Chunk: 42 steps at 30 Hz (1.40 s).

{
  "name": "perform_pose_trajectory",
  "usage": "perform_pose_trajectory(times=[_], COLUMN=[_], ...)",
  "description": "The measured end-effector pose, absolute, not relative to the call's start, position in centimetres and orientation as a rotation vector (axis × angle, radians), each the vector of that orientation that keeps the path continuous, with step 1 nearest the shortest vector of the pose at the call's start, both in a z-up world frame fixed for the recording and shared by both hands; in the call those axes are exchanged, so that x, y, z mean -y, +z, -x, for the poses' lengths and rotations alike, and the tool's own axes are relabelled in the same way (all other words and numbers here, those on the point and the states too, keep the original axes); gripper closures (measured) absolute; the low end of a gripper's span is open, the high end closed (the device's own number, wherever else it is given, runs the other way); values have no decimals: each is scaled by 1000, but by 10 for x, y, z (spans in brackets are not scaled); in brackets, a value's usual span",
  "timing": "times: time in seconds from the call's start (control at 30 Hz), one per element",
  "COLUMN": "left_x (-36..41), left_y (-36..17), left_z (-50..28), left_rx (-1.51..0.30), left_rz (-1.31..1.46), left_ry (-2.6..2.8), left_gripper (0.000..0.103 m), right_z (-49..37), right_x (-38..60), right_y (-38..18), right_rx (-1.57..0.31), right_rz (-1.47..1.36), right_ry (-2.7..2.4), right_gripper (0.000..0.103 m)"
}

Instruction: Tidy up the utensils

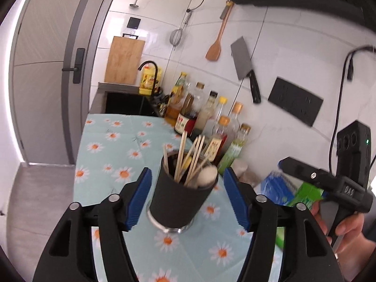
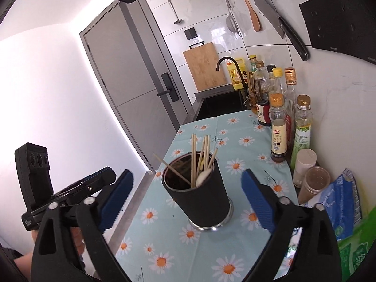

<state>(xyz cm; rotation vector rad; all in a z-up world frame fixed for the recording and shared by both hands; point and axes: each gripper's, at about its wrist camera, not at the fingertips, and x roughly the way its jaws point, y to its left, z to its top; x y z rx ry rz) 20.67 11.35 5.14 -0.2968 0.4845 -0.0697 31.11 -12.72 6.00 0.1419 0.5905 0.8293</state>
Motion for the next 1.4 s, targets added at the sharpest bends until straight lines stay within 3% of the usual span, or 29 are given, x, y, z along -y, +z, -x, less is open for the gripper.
perform_pose_trajectory(times=[0.1,0.8,1.4], left_x=[-100,-22,4], left_y=[52,16,-10], left_z=[-189,-104,-88], left_rx=[-484,-573,-631], left_rz=[266,238,252], left_ry=[-50,50,60], left_gripper=[7,7,7], right_z=[-302,-224,-209], right_x=[136,195,212], right_y=[57,19,-11], right_rx=[-598,-630,-687], right_rz=[-102,59,66], right_ry=[828,815,817], right_gripper=[5,5,5])
